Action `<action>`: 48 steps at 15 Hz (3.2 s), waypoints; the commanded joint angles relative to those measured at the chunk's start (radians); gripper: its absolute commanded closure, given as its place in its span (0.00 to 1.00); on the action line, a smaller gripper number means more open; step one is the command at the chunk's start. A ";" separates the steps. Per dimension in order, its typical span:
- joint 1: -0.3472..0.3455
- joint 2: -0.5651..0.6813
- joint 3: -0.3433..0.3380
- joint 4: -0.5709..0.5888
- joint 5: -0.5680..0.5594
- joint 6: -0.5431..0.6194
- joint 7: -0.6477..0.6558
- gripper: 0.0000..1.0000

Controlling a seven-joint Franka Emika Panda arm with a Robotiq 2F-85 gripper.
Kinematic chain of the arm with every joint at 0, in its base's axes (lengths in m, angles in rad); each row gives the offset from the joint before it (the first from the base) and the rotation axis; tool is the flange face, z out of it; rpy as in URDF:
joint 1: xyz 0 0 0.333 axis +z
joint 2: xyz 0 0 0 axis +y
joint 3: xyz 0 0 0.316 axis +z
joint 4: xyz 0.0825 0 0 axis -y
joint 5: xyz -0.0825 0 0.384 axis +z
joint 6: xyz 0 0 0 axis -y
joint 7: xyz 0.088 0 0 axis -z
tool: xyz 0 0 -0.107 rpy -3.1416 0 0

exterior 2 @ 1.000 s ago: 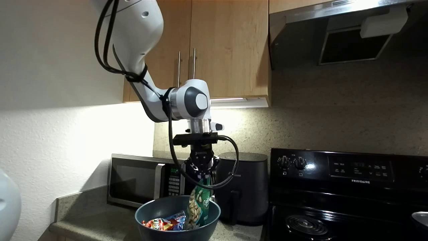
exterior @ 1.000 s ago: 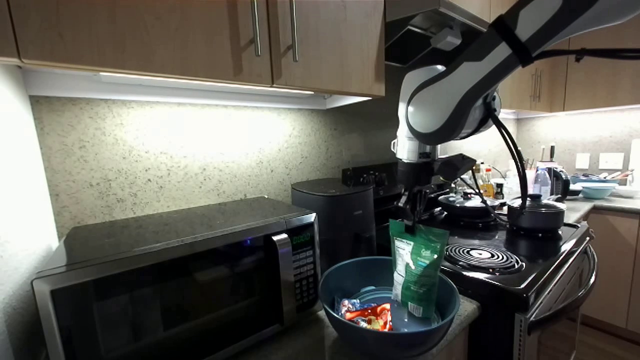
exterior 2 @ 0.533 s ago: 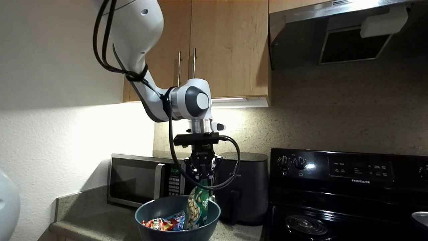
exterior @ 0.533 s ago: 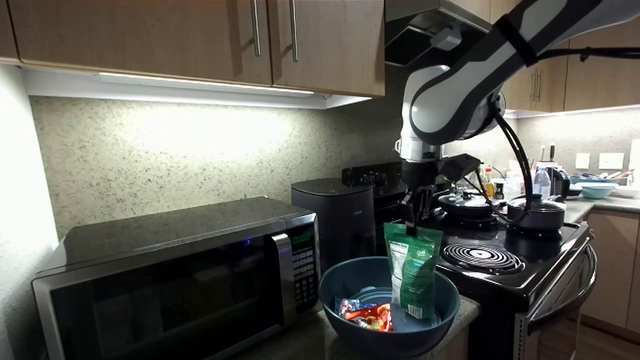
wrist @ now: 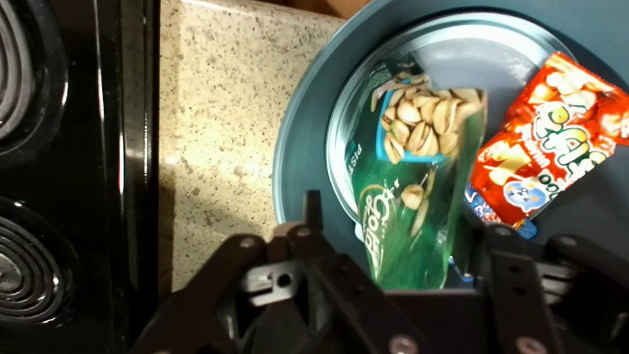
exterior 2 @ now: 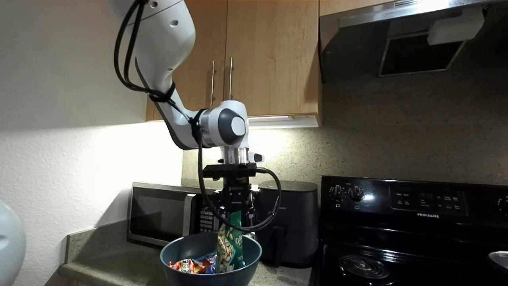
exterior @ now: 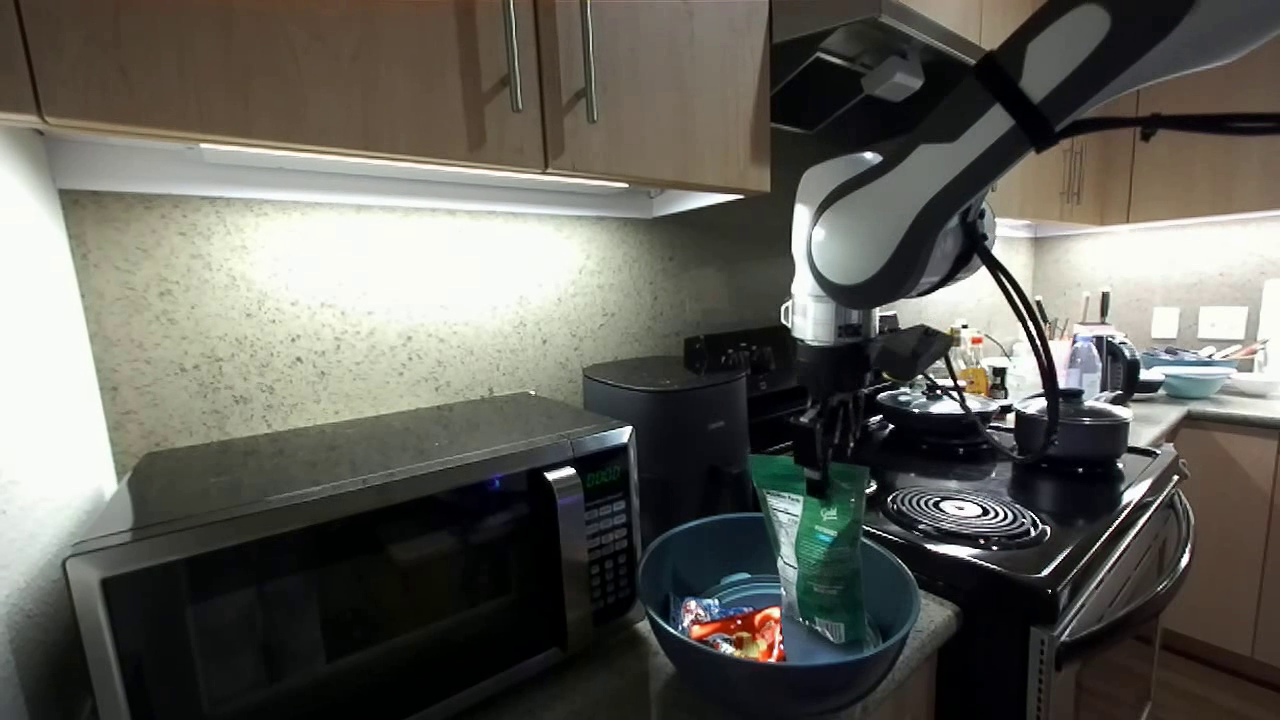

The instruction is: Remove the green, red and blue sachets from the bowl, respectively

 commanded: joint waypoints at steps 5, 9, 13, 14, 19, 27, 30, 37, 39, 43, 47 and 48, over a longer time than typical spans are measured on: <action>0.011 0.166 0.042 0.083 0.010 -0.023 -0.024 0.92; 0.011 0.170 0.046 0.100 -0.021 -0.020 0.010 0.98; 0.009 0.088 0.034 0.075 -0.062 0.014 0.073 0.93; 0.009 0.066 0.031 0.070 -0.077 0.022 0.098 0.92; -0.015 -0.055 0.011 0.032 -0.160 0.048 0.205 0.93; -0.023 -0.053 0.016 0.049 -0.127 0.015 0.179 0.85; -0.014 -0.056 0.023 0.055 -0.115 0.010 0.163 0.42; 0.032 -0.045 0.060 0.065 -0.080 -0.025 0.111 0.00; 0.046 -0.027 0.067 0.066 -0.061 -0.052 0.076 0.00; 0.061 0.028 0.063 0.066 0.058 -0.120 -0.080 0.00; 0.052 0.046 0.067 0.059 0.020 -0.112 -0.055 0.00; 0.050 0.054 0.065 0.059 0.020 -0.112 -0.060 0.00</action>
